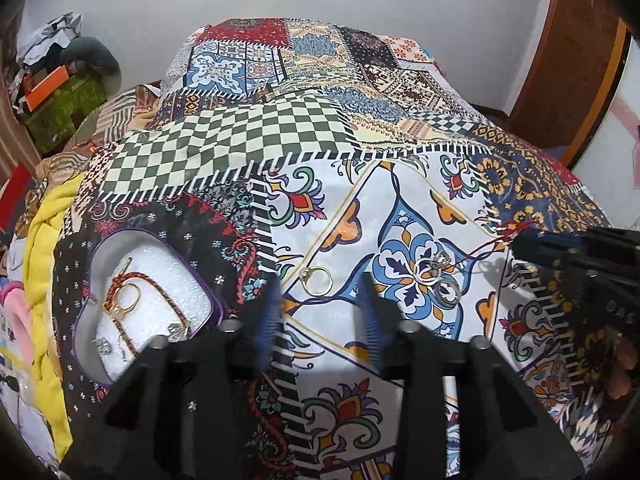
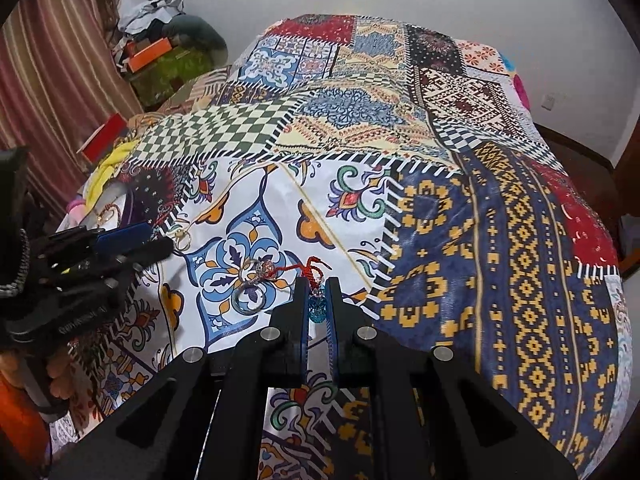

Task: Organize jewelry
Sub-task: 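Lift the bracelet and gold ring and carry both toward the heart tin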

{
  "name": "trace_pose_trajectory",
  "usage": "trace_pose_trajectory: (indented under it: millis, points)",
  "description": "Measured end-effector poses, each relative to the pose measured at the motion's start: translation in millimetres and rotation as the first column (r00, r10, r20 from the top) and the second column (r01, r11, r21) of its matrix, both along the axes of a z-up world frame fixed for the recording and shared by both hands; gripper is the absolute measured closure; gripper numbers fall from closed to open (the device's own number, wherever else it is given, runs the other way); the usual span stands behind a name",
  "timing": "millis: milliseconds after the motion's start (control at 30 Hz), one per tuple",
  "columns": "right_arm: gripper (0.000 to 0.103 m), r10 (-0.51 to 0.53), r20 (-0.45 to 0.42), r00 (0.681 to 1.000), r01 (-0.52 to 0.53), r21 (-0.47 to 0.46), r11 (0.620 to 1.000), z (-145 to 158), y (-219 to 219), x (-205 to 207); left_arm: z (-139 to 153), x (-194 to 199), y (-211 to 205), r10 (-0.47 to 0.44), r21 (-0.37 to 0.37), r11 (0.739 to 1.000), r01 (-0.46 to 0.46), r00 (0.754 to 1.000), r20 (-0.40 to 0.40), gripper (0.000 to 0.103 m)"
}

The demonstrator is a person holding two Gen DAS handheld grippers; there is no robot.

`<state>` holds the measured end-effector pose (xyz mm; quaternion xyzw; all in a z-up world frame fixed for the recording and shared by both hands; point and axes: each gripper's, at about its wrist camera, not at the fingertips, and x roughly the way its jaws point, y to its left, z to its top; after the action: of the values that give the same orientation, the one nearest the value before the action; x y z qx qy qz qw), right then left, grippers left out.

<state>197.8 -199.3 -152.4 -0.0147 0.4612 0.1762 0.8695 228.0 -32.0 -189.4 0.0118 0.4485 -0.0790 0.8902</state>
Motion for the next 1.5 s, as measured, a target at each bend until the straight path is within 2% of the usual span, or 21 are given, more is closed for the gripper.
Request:
trace_pose_trajectory:
  millis: [267, 367, 433, 600, 733, 1000, 1200, 1500]
  points:
    - [0.096, -0.020, 0.049, 0.999, 0.020, 0.001, 1.000, 16, -7, -2, -20, 20, -6, -0.007, 0.017, 1.000, 0.008, 0.999, -0.050, 0.063]
    - [0.096, -0.026, 0.067, 0.997, 0.025, 0.011, 1.000, 23, -10, -2, -22, 22, -10, -0.019, 0.029, 0.999, 0.020, 0.999, -0.047, 0.073]
    - [0.096, -0.029, 0.081, 0.996, 0.028, 0.016, 0.999, 27, -11, -2, -23, 22, -12, -0.030, 0.031, 0.999, 0.031, 0.999, -0.044, 0.085]
    - [0.096, -0.032, 0.106, 0.994, 0.029, 0.026, 0.999, 38, -11, -3, -22, 22, -11, -0.030, 0.009, 0.999, 0.031, 0.998, -0.048, 0.085]
    - [0.096, -0.031, 0.123, 0.992, 0.028, 0.028, 0.999, 46, -10, -5, -9, 14, -10, -0.025, -0.012, 1.000, 0.025, 1.000, -0.016, 0.085]
    - [0.096, -0.021, 0.172, 0.985, 0.014, 0.040, 0.999, 70, 0, -15, 37, -15, 2, -0.020, -0.039, 0.999, 0.024, 0.996, 0.087, 0.085]
    - [0.096, 0.014, 0.215, 0.977, -0.027, 0.056, 0.998, 90, 22, -23, 66, -37, 21, 0.012, -0.046, 0.999, -0.006, 0.989, 0.150, 0.085]
    - [0.096, 0.092, 0.251, 0.964, -0.113, 0.071, 0.991, 108, 63, -28, 93, -63, 63, 0.091, -0.049, 0.995, -0.082, 0.971, 0.219, 0.085]
